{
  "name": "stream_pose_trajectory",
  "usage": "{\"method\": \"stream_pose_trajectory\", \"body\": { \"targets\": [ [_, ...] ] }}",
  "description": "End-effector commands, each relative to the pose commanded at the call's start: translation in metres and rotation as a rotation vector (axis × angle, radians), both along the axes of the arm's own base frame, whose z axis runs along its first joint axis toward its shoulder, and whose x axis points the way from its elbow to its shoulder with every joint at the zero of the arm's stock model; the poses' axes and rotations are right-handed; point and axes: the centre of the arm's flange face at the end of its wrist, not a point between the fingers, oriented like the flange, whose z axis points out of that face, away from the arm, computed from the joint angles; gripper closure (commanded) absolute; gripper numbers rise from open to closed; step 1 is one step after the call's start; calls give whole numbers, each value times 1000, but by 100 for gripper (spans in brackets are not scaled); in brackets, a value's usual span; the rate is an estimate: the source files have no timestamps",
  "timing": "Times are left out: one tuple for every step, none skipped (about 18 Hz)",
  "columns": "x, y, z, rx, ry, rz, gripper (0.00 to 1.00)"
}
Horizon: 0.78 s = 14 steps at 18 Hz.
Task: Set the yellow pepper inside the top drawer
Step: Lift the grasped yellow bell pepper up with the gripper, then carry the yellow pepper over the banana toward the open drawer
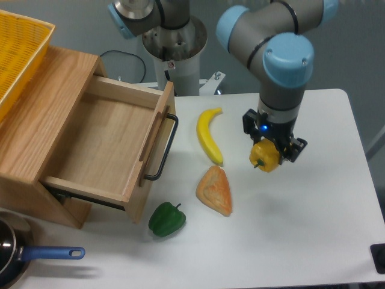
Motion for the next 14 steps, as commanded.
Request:
{"method": "stream_pose_trajectory", "body": {
  "targets": [
    [7,1,6,32,-22,17,70],
    [14,0,12,56,-36,32,70],
    [19,-1,16,70,-44,41,70],
    [24,-2,18,76,-48,51,70],
    [30,-4,23,78,-47,60,70],
    [36,-3,26,80,-48,72,70],
    [42,-3,30,77,-54,77,70],
    [46,-5,32,72,-60,77,70],
    [50,-7,37,68,-60,79,70],
    [54,-10,43,69,-55,81,70],
    [57,-12,47,68,-54,79,70],
    [57,-14,47,66,-57,81,70],
    [57,-16,50,69,-52,82,70],
    [59,-18,55,73,-43,84,70]
  ]
}}
